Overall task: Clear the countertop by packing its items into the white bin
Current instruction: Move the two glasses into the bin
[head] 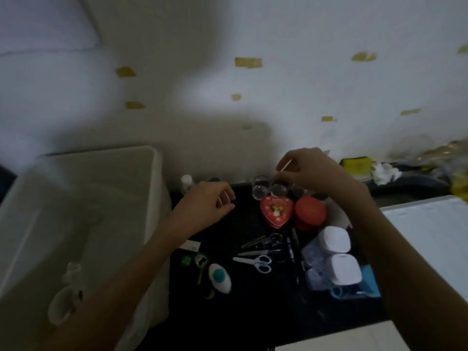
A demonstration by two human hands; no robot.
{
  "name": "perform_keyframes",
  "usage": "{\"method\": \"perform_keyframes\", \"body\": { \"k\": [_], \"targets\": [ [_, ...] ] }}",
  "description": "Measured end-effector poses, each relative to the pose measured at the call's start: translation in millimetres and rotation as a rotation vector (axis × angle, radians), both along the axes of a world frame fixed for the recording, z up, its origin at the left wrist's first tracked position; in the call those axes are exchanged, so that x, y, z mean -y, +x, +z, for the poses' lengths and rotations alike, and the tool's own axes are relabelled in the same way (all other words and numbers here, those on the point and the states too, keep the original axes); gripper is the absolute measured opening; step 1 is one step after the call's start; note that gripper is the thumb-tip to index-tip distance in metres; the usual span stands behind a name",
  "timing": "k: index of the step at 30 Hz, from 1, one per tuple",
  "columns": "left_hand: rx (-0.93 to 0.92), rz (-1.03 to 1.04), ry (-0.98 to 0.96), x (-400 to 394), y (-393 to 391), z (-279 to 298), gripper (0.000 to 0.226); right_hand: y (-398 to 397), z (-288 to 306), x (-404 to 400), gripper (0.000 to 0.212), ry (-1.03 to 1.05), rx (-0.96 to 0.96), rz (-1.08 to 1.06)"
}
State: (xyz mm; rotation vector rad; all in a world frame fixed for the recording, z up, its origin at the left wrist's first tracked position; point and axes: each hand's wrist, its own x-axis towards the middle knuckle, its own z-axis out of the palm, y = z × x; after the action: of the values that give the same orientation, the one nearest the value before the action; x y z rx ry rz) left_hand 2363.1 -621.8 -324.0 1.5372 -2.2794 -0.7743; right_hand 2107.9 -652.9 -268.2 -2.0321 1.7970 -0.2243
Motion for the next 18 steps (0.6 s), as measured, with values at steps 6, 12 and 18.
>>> {"method": "perform_keyframes", "body": {
  "k": [6, 12, 18],
  "targets": [
    [0.193, 0.064, 0.004, 68.1, -78.8, -38.1, 0.01, -43.9, -59.6, 55.5, 0.018, 0.109, -0.183, 0.118],
    [0.265, 0.121, 0.058, 124.8, -126.8, -98.4, 0.059, -59.5, -155.8, 104.1, 0.04, 0.15, -0.187, 0.168],
    [0.306, 0.113, 0.174, 156.8, -162.2, -152.0, 0.095, -60.7, -197.7, 126.7, 0.065, 0.178, -0.247, 0.134]
  ]
}}
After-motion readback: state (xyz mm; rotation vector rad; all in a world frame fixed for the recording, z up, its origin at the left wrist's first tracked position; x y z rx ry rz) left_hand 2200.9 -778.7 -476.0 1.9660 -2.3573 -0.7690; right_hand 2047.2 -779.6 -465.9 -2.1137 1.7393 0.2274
